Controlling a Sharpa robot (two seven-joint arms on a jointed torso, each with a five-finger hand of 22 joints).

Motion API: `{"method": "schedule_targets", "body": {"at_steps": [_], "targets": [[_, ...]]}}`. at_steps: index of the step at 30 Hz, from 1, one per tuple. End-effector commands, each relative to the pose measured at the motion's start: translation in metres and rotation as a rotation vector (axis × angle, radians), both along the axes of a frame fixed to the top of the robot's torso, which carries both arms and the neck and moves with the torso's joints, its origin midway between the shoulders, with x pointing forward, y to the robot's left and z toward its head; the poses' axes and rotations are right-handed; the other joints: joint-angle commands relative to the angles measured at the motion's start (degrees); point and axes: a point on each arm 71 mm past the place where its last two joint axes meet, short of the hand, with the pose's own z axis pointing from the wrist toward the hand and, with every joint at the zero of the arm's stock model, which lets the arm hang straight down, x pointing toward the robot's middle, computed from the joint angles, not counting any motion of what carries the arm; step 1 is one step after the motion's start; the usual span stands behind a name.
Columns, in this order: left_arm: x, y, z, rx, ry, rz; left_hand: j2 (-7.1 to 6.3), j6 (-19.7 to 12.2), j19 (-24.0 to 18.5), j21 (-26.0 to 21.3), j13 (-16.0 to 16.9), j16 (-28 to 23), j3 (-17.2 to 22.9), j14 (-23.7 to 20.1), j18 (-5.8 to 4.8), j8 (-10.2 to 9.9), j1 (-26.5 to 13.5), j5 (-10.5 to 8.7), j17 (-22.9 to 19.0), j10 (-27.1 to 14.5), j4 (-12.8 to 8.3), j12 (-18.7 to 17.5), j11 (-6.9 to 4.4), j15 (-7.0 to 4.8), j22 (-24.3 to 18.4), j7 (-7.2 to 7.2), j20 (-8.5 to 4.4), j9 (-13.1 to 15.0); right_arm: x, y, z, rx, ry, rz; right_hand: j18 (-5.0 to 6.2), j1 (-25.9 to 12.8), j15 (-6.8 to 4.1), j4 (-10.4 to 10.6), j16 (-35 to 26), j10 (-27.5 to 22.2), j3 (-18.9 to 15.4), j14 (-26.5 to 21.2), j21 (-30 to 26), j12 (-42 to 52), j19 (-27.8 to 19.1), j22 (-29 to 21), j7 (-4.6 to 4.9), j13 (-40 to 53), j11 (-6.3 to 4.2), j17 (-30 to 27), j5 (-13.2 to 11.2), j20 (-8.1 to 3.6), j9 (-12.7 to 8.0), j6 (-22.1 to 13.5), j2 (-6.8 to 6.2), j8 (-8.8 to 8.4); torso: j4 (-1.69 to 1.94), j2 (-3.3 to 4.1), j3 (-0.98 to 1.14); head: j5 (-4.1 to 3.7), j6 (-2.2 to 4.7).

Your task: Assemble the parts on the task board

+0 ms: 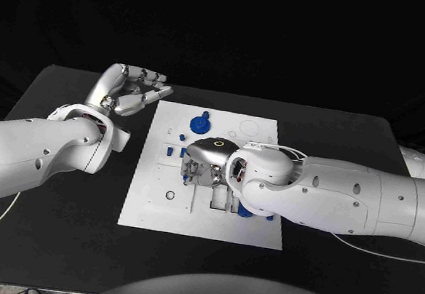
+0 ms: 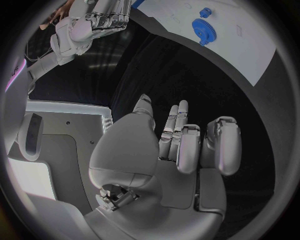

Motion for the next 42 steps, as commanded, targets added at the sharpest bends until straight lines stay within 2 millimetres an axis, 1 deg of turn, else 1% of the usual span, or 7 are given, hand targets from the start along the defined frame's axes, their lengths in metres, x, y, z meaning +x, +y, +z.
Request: {"method": "schedule_targets", "body": {"at_steps": [1,12,18,23,42], "targets": [[-0.0009,-0.0028,0.0006,0.000,-0.006,-0.021,0.43,0.5,2.1,-0.2,-0.1,-0.2,-0.3,4.7,-0.02,-0.1,-0.1,0.26,10.2,0.3,0.1,0.3,0.04,0.08,12.6,0.08,0.12,0.0,-0.0021,0.0016,-0.0010,-0.021,-0.015,0.024,-0.39,-0.4,0.29,0.1,0.2,-0.3,0.3,6.1,0.3,-0.3,6.0,15.1,-0.14,0.0,0.11,15.1,0.4,0.46,0.1,0.4,0.27,0.17,0.00,-0.02,0.00,-0.02,0.01],[-0.0010,-0.0024,0.0006,0.000,-0.007,-0.021,0.43,0.5,2.1,-0.2,-0.1,-0.2,-0.3,4.7,-0.02,-0.1,-0.1,0.26,10.2,0.3,0.1,0.3,0.04,0.08,12.6,0.08,0.12,0.0,-0.0043,0.0040,-0.0007,-0.041,-0.046,0.057,-0.39,-0.4,0.29,0.1,0.2,-0.3,0.3,6.1,0.3,-0.3,6.0,15.1,-0.14,0.0,0.10,15.1,0.4,0.48,0.1,0.4,0.27,0.17,-0.02,-0.03,0.02,-0.03,0.01],[-0.0011,-0.0023,0.0007,0.000,-0.007,-0.021,0.43,0.5,2.1,-0.2,-0.1,-0.2,-0.3,4.7,-0.02,-0.1,-0.1,0.26,10.2,0.3,0.1,0.3,0.04,0.08,12.6,0.08,0.12,0.0,-0.0053,0.0049,-0.0005,-0.049,-0.063,0.073,-0.39,-0.4,0.30,0.1,0.2,-0.3,0.3,6.1,0.3,-0.3,6.0,15.1,-0.16,0.0,0.10,15.1,0.4,0.49,0.1,0.4,0.26,0.16,0.00,-0.03,-0.02,-0.05,0.01],[-0.0011,-0.0021,0.0007,0.000,-0.007,-0.020,0.43,0.5,2.1,-0.2,-0.1,-0.2,-0.3,4.7,-0.02,-0.1,-0.1,0.26,10.2,0.3,0.1,0.3,0.04,0.08,12.6,0.08,0.12,0.0,-0.0054,0.0051,-0.0009,-0.055,-0.073,0.080,-0.39,-0.4,0.30,0.1,0.2,-0.3,0.3,6.1,0.3,-0.3,6.0,15.1,-0.17,0.0,0.10,15.1,0.4,0.50,0.1,0.4,0.25,0.15,0.01,-0.05,0.00,-0.06,0.01],[-0.0010,-0.0019,0.0006,0.001,-0.006,-0.020,0.63,0.5,2.1,-0.2,-0.1,-0.2,-0.5,4.7,-0.02,-0.1,0.1,0.31,10.2,0.3,0.1,0.3,0.05,0.08,12.7,0.08,0.13,0.0,-0.0046,0.0042,-0.0051,-0.081,-0.063,0.080,-0.39,-0.7,0.35,0.2,0.2,-0.5,0.3,6.1,0.3,-0.3,6.0,15.1,-0.17,0.0,0.14,15.1,0.3,0.59,0.2,0.3,0.14,0.01,-0.02,0.01,0.03,-0.10,0.01]]}}
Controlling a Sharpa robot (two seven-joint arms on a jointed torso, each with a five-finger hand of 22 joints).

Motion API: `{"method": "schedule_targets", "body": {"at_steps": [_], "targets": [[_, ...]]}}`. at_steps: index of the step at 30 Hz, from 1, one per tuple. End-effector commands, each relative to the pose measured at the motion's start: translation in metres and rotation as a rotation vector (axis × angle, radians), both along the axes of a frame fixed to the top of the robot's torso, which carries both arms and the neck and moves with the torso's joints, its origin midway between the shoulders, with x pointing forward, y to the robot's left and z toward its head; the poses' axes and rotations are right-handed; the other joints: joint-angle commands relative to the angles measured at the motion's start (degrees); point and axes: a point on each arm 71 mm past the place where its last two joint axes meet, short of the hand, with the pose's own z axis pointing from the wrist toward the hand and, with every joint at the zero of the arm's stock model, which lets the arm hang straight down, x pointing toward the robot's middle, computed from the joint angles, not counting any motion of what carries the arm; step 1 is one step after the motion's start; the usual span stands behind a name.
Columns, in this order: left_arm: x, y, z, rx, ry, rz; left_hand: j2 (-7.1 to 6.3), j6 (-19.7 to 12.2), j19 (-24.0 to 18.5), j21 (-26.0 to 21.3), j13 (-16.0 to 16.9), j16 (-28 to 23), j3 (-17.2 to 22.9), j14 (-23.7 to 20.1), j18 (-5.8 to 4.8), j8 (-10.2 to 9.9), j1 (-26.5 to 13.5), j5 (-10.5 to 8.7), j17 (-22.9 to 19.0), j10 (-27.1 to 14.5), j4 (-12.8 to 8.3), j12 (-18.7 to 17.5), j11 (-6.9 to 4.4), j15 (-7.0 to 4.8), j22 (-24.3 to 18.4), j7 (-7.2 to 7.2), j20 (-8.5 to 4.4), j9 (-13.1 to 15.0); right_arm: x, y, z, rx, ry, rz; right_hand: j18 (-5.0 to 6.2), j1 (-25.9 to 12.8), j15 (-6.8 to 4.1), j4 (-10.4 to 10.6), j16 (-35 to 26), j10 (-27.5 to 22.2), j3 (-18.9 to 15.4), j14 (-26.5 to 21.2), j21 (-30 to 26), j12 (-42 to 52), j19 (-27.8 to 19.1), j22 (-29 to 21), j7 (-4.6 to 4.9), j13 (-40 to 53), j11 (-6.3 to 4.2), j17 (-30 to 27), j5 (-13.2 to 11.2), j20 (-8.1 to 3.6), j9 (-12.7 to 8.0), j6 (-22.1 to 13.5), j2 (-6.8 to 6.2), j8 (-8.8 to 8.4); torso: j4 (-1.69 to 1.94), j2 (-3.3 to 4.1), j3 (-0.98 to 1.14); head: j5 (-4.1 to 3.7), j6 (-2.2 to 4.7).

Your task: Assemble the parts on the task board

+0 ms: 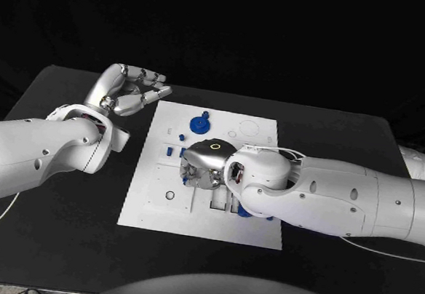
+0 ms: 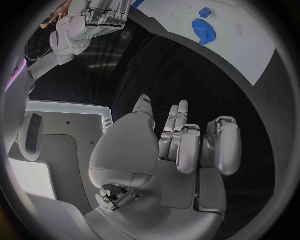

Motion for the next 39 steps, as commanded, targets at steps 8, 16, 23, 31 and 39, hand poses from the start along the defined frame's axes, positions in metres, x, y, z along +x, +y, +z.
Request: {"method": "schedule_targets", "body": {"at_steps": [8,16,23,31,39], "targets": [[-0.001,-0.002,0.001,0.000,-0.005,-0.020,0.63,0.5,2.1,-0.2,-0.1,-0.2,-0.3,4.7,-0.03,-0.1,0.1,0.31,10.2,0.3,-0.1,0.3,0.05,0.08,12.7,0.08,0.13,0.0,-0.001,0.002,-0.005,-0.035,0.006,0.009,-0.39,-0.6,0.40,0.4,0.2,-0.6,0.2,6.1,0.3,-0.3,6.0,15.1,-0.17,-0.1,-0.03,15.1,-0.1,0.68,0.1,-0.1,0.17,-0.19,0.02,0.01,0.02,0.03,0.01],[-0.001,-0.002,0.000,0.000,-0.004,-0.020,0.63,0.5,2.1,-0.2,-0.1,-0.2,-0.3,4.7,-0.03,-0.1,0.1,0.31,10.2,0.3,-0.1,0.3,0.05,0.08,12.7,0.08,0.13,0.0,-0.001,0.002,-0.005,-0.026,0.002,0.000,-0.39,-1.0,0.71,0.4,0.2,-1.8,0.2,6.1,0.3,-0.3,6.0,15.1,0.42,-0.1,0.40,15.1,-0.1,0.94,-0.2,-1.7,-0.29,-1.23,0.01,0.01,-0.03,0.00,0.01],[-0.001,-0.002,0.000,0.001,-0.004,-0.021,0.63,0.5,2.1,-0.2,-0.1,-0.2,-0.3,4.7,-0.03,-0.1,0.1,0.31,10.2,0.3,-0.1,0.3,0.05,0.08,12.7,0.08,0.13,0.0,-0.001,-0.001,-0.004,-0.024,-0.002,-0.020,-0.39,-2.3,1.92,0.6,0.2,-5.8,-0.3,6.1,0.3,-0.2,6.0,15.1,0.45,0.0,1.74,15.1,-0.2,2.01,-2.6,-13.3,-3.14,-2.44,0.03,0.00,0.00,0.05,0.01],[-0.001,-0.002,0.000,0.001,-0.004,-0.020,0.63,0.5,2.1,-0.2,-0.1,-0.2,-0.3,4.7,-0.03,-0.1,0.1,0.31,10.2,0.3,-0.1,0.3,0.05,0.08,12.7,0.08,0.13,0.0,-0.001,-0.003,0.001,0.029,-0.035,-0.040,-0.39,-4.2,2.24,0.8,0.2,-8.7,-1.9,6.1,0.3,-0.1,6.0,15.1,0.75,0.1,2.14,15.1,-0.3,2.50,-3.0,-15.5,-4.48,-2.09,-0.02,0.02,0.01,0.14,0.01],[-0.001,-0.002,0.000,0.000,-0.003,-0.021,0.63,0.5,2.1,-0.2,-0.1,-0.2,-0.3,4.7,-0.03,-0.1,0.1,0.31,10.2,0.3,-0.1,0.3,0.05,0.08,12.7,0.08,0.13,0.0,-0.002,-0.016,0.024,0.257,-0.057,-0.072,-0.39,-5.9,1.92,1.7,0.2,-5.9,-3.1,6.1,0.3,2.1,6.0,15.1,1.64,0.5,1.65,15.1,-0.3,2.39,-1.9,-11.4,-3.32,0.42,0.02,0.03,0.01,0.39,0.01]]}}
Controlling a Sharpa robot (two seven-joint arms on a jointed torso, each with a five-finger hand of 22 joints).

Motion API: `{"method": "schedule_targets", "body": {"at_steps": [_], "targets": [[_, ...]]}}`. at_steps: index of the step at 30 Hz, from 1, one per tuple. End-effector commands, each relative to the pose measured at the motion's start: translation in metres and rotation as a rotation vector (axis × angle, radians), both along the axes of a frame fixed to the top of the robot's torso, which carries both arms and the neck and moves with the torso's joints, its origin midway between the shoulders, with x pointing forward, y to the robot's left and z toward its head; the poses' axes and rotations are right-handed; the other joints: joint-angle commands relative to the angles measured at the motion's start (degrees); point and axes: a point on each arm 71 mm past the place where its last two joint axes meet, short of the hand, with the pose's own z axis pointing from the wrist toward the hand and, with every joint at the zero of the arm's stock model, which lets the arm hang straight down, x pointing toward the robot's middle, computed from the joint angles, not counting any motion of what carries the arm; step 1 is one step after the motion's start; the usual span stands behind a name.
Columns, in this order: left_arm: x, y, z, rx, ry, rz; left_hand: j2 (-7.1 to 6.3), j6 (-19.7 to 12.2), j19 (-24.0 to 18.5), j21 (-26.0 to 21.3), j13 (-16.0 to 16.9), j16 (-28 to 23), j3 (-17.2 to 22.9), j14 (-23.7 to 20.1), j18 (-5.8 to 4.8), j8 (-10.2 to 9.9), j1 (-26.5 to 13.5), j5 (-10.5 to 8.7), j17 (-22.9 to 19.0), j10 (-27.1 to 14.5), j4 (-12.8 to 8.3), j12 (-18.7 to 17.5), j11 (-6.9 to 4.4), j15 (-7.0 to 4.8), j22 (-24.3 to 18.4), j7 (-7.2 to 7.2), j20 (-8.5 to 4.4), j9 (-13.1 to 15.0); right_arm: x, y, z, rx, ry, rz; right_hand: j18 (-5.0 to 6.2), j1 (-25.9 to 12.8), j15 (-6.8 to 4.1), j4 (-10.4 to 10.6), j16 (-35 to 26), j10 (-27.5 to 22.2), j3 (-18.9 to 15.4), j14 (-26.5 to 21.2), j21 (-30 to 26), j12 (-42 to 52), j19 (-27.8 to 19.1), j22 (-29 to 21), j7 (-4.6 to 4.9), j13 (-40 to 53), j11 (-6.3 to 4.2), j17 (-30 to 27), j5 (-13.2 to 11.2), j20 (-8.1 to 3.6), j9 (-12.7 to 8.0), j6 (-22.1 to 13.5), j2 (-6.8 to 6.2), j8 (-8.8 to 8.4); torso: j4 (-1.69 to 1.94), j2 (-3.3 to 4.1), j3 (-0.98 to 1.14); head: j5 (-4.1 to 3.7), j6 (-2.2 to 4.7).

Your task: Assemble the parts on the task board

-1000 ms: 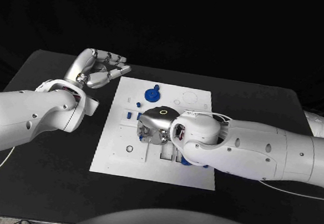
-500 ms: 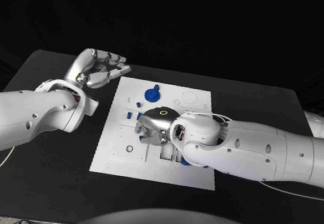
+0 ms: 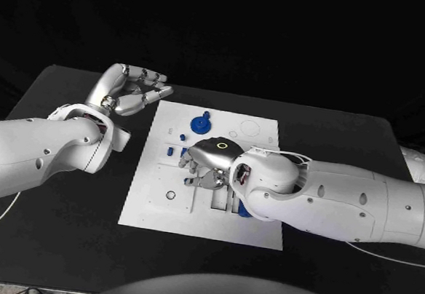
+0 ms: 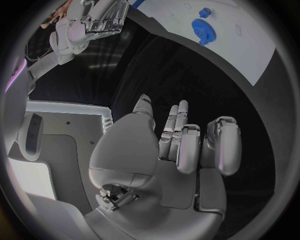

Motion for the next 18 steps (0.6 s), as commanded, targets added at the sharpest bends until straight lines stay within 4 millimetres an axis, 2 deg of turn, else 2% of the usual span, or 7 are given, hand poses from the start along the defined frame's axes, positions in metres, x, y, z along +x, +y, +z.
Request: {"method": "schedule_targets", "body": {"at_steps": [1,4,9,13,18], "targets": [[-0.001,-0.002,0.000,0.000,-0.003,-0.020,0.63,0.5,2.1,-0.2,-0.1,-0.2,-0.3,4.7,-0.02,-0.1,0.1,0.31,10.2,0.3,-0.1,0.3,0.05,0.08,12.7,0.08,0.13,0.0,0.004,-0.008,0.021,0.202,-0.018,-0.035,-0.39,-0.6,0.08,0.3,0.2,1.4,-0.4,6.0,0.3,0.8,5.9,15.1,0.35,0.2,-0.30,15.1,-0.3,0.16,0.4,1.7,0.62,0.86,0.02,0.01,0.00,0.04,0.01],[-0.001,-0.002,0.000,0.000,-0.003,-0.019,0.63,0.5,2.1,-0.2,-0.1,-0.2,-0.3,4.7,-0.02,-0.1,0.1,0.31,10.2,0.3,-0.1,0.3,0.05,0.08,12.7,0.08,0.13,0.0,0.012,-0.023,0.038,0.280,0.018,-0.091,-0.39,-0.9,-0.02,0.7,0.2,2.0,-0.5,6.0,0.3,1.2,5.9,15.1,0.62,0.2,-0.32,15.1,-0.2,0.03,0.6,2.2,1.16,1.10,-0.02,-0.08,-0.06,0.13,0.01],[0.001,-0.003,0.000,0.001,-0.004,-0.019,0.63,0.5,2.1,-0.2,-0.1,-0.2,-0.3,4.7,-0.02,-0.1,0.1,0.31,10.2,0.3,-0.1,0.3,0.05,0.08,12.7,0.08,0.13,0.0,0.025,-0.048,0.055,0.306,0.095,-0.176,-0.39,-2.4,0.31,2.0,0.2,0.2,-1.0,6.0,0.3,1.4,5.9,15.1,1.08,0.2,0.15,15.1,0.2,0.17,0.4,0.6,2.82,0.24,0.02,-0.24,-0.16,-0.06,0.01],[0.001,-0.005,0.000,0.001,-0.003,-0.023,0.63,0.5,2.1,-0.2,-0.1,-0.2,-0.3,4.7,-0.02,-0.1,0.1,0.31,10.2,0.3,-0.1,0.3,0.05,0.08,12.7,0.08,0.13,0.0,0.030,-0.064,0.056,0.267,0.152,-0.217,-0.39,-1.3,0.58,2.0,0.2,-2.5,-0.4,6.0,0.3,2.6,5.9,15.1,0.78,0.9,0.48,15.1,0.5,0.46,0.3,-0.6,5.04,-0.03,0.04,-0.32,-0.17,-0.20,0.01],[0.002,-0.006,0.000,0.001,-0.002,-0.025,0.63,0.5,2.1,-0.2,-0.1,-0.2,-0.3,4.7,-0.02,-0.1,0.1,0.31,10.2,0.3,-0.1,0.3,0.05,0.08,12.7,0.08,0.13,0.0,0.032,-0.076,0.050,0.157,0.196,-0.229,-0.39,1.0,0.78,0.8,0.2,-6.6,0.0,6.0,0.3,5.0,5.9,15.1,0.14,2.7,0.55,15.1,0.4,0.60,0.7,-0.7,6.03,0.51,0.00,-0.12,-0.01,-0.11,0.01]]}}
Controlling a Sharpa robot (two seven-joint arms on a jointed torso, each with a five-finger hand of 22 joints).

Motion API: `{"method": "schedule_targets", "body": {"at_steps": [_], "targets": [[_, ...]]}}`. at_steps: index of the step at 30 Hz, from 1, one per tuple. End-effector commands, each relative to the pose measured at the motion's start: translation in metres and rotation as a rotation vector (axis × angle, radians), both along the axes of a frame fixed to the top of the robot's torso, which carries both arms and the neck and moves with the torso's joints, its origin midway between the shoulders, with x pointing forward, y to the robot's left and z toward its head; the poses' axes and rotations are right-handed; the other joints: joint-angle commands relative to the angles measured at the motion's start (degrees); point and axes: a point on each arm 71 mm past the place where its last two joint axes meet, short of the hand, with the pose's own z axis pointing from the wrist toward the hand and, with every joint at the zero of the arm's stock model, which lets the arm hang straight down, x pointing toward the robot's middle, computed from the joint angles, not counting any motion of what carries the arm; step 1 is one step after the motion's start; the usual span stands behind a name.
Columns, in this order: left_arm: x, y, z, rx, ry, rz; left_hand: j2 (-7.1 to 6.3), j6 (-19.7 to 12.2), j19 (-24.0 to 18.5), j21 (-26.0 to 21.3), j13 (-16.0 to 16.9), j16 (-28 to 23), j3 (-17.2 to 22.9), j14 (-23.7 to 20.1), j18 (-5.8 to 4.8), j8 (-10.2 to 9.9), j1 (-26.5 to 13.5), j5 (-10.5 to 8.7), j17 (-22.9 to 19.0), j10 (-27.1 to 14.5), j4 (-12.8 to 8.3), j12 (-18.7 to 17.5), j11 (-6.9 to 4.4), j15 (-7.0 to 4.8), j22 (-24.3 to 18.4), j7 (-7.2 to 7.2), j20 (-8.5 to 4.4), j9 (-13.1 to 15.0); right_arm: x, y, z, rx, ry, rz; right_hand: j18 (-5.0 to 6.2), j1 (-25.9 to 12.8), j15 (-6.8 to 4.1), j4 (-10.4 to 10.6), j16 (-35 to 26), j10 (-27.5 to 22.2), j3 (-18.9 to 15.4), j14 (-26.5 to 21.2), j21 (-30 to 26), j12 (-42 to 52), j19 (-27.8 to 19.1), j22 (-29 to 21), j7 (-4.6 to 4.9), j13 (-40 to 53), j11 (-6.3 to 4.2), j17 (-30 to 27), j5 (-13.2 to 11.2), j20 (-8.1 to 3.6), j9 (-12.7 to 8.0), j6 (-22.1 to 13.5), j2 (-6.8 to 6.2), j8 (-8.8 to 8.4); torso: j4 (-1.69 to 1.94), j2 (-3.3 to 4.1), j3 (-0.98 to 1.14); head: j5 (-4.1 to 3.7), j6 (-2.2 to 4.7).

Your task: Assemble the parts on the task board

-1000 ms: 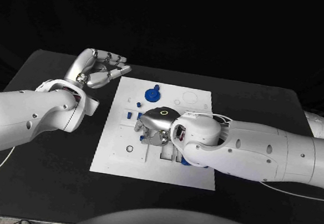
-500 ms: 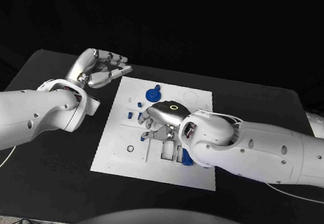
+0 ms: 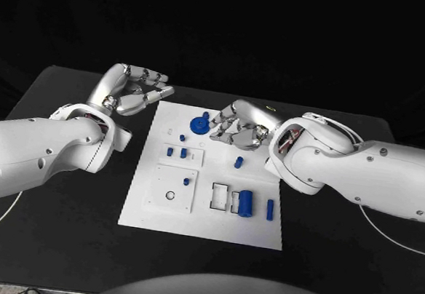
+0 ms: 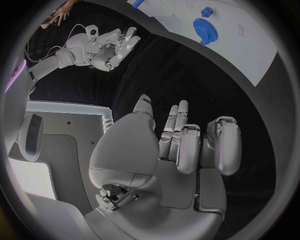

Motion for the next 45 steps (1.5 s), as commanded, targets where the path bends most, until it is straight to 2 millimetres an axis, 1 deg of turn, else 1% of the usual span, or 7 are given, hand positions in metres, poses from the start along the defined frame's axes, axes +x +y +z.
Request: {"method": "schedule_targets", "body": {"at_steps": [1,5,10,18,24,35,45], "targets": [[0.000,-0.003,0.000,0.000,-0.002,-0.021,0.63,0.5,2.1,-0.2,-0.1,-0.2,-0.3,4.7,-0.02,-0.1,0.1,0.31,10.2,0.3,-0.1,0.3,0.05,0.08,12.7,0.08,0.13,0.0,-0.002,-0.003,-0.010,-0.086,0.101,0.020,-0.39,1.2,0.44,-0.7,0.2,-1.6,-0.3,6.0,0.3,1.5,6.1,15.1,-0.45,1.0,0.06,15.1,0.0,0.42,0.2,-0.3,-0.09,0.42,0.01,0.07,0.07,-0.02,0.01],[0.000,-0.003,0.000,0.000,-0.001,-0.022,0.78,0.5,2.0,-0.3,-0.1,-0.3,-0.4,4.6,-0.01,-0.1,0.2,0.34,10.2,0.3,-0.1,0.3,0.04,0.08,12.7,0.07,0.13,0.0,-0.002,-0.008,-0.012,-0.204,0.042,0.041,-0.39,2.1,0.57,-1.3,0.2,-4.1,-0.7,6.0,0.3,3.9,6.1,15.1,-1.66,2.5,0.30,15.1,-0.3,0.64,0.6,-0.2,-0.19,1.03,-0.06,0.11,0.05,-0.17,0.01],[0.000,-0.004,0.000,0.000,-0.001,-0.023,0.78,0.5,2.0,-0.3,-0.1,-0.3,-0.4,4.6,-0.01,-0.1,0.2,0.34,10.2,0.3,-0.1,0.3,0.04,0.08,12.7,0.07,0.13,0.0,-0.003,-0.010,-0.015,-0.287,-0.021,0.059,-0.39,2.4,0.67,-1.5,0.2,-5.8,-1.0,6.0,0.3,4.8,6.1,15.1,-2.04,2.8,0.42,15.1,-0.4,0.76,0.9,0.4,-0.49,1.61,-0.02,0.08,0.01,-0.31,0.01],[0.000,-0.003,0.000,0.006,-0.005,-0.025,0.81,0.5,2.0,-0.2,-0.1,-0.3,-0.4,4.6,-0.02,-0.1,0.2,0.35,10.1,0.3,-0.1,0.3,0.04,0.08,12.7,0.07,0.13,0.0,-0.005,-0.014,-0.021,-0.374,-0.042,0.058,-0.39,1.8,0.36,-1.0,0.2,-7.2,-1.7,6.0,0.3,4.8,6.1,15.1,-0.52,2.1,0.04,15.1,-0.6,0.61,1.1,0.7,-1.01,1.68,-0.01,0.05,0.01,-0.44,0.01],[0.000,-0.003,0.000,0.007,-0.006,-0.025,0.81,0.5,2.0,-0.2,-0.1,-0.3,-0.4,4.6,-0.02,-0.1,0.2,0.35,10.1,0.3,-0.1,0.3,0.04,0.08,12.7,0.07,0.13,0.0,-0.004,-0.018,-0.023,-0.405,-0.044,0.046,-0.39,1.5,0.47,-0.7,0.2,-8.6,-2.4,6.0,0.3,4.3,6.1,15.1,0.12,1.2,0.32,15.1,-0.6,0.60,1.0,0.0,-1.58,1.05,-0.04,0.04,0.02,-0.50,0.01],[0.000,-0.004,0.000,0.008,-0.006,-0.027,0.81,0.5,2.0,-0.2,-0.1,-0.3,-0.4,4.6,-0.02,-0.1,0.2,0.35,10.1,0.3,-0.1,0.3,0.04,0.08,12.7,0.07,0.13,0.0,-0.004,-0.023,-0.032,-0.486,0.009,0.027,-0.39,1.3,-0.01,-0.8,0.2,-12.8,-3.7,6.0,0.3,2.9,6.1,15.1,0.40,-0.8,0.50,15.1,-0.7,0.27,0.1,-2.5,-2.27,-0.94,0.04,0.06,0.00,-0.61,0.01],[0.000,-0.004,0.000,0.008,-0.006,-0.028,0.87,0.5,2.0,-0.3,-0.1,-0.3,-0.5,4.6,-0.02,-0.1,0.3,0.36,10.1,0.3,-0.1,0.3,0.04,0.08,12.7,0.07,0.13,0.0,-0.004,-0.022,-0.040,-0.518,0.038,0.025,-0.39,1.5,0.60,-1.2,0.2,-10.4,-4.3,6.0,0.3,4.4,6.1,15.1,0.16,-1.0,0.66,15.1,-0.7,0.61,-0.2,-2.5,-2.22,-1.44,-0.03,0.11,0.01,-0.51,0.01]]}}
